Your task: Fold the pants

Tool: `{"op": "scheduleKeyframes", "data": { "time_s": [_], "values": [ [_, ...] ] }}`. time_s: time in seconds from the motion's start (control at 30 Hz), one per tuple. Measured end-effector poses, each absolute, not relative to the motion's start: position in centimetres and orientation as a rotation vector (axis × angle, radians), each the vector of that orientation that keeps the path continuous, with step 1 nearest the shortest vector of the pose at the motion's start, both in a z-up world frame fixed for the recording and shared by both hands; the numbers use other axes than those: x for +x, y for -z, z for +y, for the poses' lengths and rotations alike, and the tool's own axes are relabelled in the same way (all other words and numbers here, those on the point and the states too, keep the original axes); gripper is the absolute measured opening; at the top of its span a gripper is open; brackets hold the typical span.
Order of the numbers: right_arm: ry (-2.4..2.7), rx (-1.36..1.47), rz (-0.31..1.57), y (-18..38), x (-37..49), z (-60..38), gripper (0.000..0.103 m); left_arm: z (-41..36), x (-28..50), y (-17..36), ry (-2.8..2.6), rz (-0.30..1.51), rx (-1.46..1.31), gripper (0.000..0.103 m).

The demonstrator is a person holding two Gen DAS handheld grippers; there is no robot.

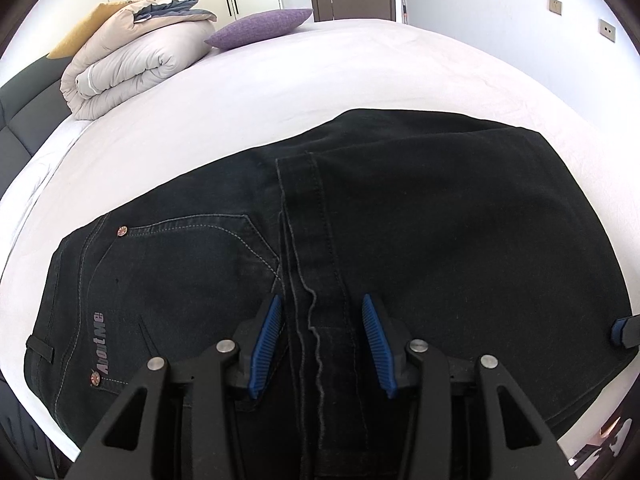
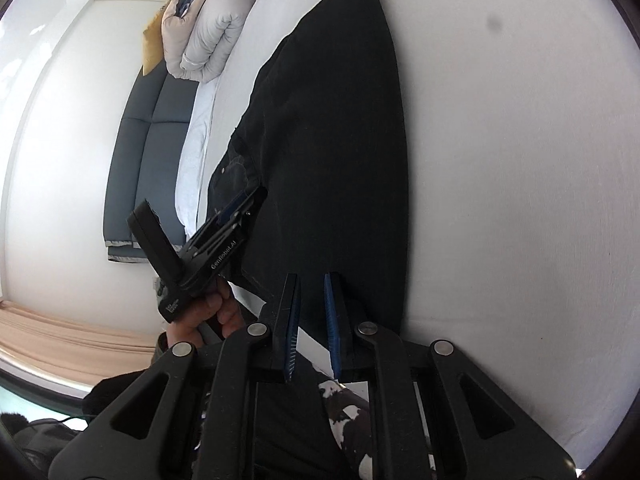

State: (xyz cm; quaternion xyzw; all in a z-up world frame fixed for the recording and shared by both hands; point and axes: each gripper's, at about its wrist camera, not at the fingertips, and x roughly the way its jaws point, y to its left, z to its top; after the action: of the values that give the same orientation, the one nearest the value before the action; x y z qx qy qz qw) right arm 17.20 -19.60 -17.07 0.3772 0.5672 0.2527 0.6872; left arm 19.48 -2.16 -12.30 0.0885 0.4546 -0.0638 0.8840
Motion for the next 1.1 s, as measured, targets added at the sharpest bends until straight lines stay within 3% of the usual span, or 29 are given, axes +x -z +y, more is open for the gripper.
{"op": "scheduleKeyframes", "data": {
  "time_s": [0.07,0.33,0.37,0.4,0.47,0.77,1.1],
  "values": [
    [-0.527,0.81,1.282,17.3,17.1,-19.5,0.0,-2.1,19.5,12.4,0.132,0.946,0.178,0.046],
    [-0.549,0.838,1.223,19.3,17.5,-18.6,0.0,1.8,17.9,10.9,0.137,0.91,-0.065,0.046],
    [-0.548,0.839,1.222,19.4,17.4,-19.0,0.0,3.4,17.0,10.5,0.12,0.885,-0.149,0.056],
    [-0.548,0.84,1.22,19.4,17.4,-18.9,0.0,5.3,15.8,10.1,0.103,0.854,-0.244,0.073],
    [-0.553,0.843,1.216,19.5,17.3,-18.8,0.0,9.4,13.4,9.7,0.042,0.796,-0.413,0.089],
    [-0.54,0.916,1.168,19.6,16.9,-19.2,0.0,25.3,6.4,13.2,-0.132,0.61,-1.059,0.091],
    [-0.507,0.942,1.158,19.7,17.0,-18.8,0.0,26.7,7.5,15.8,0.008,0.557,-1.28,0.091]
  ]
}}
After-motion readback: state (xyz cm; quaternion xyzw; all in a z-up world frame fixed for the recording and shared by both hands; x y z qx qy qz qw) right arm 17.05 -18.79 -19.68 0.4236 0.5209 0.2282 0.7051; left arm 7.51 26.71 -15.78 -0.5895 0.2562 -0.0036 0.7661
